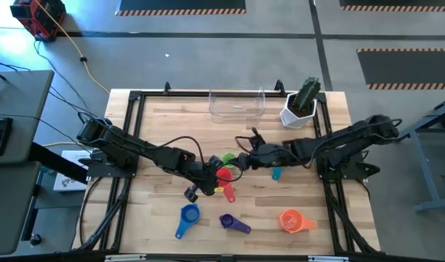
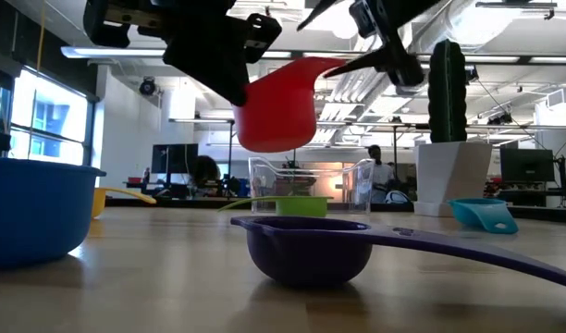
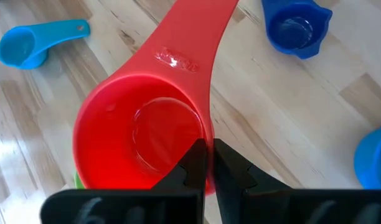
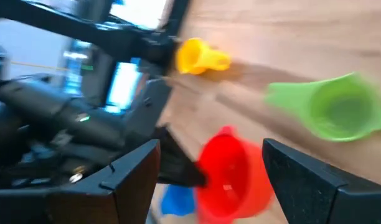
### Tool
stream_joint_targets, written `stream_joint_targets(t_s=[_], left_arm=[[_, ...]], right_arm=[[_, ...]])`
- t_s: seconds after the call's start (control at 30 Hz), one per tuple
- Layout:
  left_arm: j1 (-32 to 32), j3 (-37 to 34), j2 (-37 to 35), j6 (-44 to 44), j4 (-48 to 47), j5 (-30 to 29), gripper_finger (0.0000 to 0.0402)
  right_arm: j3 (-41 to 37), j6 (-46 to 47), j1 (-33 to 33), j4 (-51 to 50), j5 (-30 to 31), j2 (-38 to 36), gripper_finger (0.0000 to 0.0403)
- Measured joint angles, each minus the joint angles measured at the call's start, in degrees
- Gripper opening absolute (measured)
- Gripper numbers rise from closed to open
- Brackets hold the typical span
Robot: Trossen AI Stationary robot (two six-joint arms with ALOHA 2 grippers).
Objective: Nest measuring cups in basket
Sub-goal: Stack the red measuring cup on the top of the orange measuring cup
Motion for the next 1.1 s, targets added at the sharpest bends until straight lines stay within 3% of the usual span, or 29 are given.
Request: stream_joint_targets(t_s=[0.1, 0.2, 0.6, 0.93, 1.1], left_arm=[[0.00, 0.00, 0.00, -0.01, 0.06, -0.10, 0.0007], [0.00, 0.00, 0.00, 0.01, 0.35, -0.28, 0.0007], [0.00, 0.00, 0.00, 1.50, 0.30, -1.94, 0.0007], [-0.44, 0.00, 0.00, 5.02, 0.42, -3.87, 0.0007], [-0.44, 0.00, 0.00, 5.45, 0.42, -5.54, 0.0007]], right_arm=[[5.87, -0.75, -0.92, -12.64, -0.15, 0.93, 0.0275], [9.56, -1.28, -1.35, -16.77, -2.70, 3.08, 0.0275], [11.97, -2.07, -1.54, -17.03, -9.10, 12.50, 0.0275], [11.97, -2.20, -1.49, -17.18, -9.06, 14.24, 0.0274], [11.97, -2.12, -1.65, -17.11, -9.71, 14.24, 0.0249]])
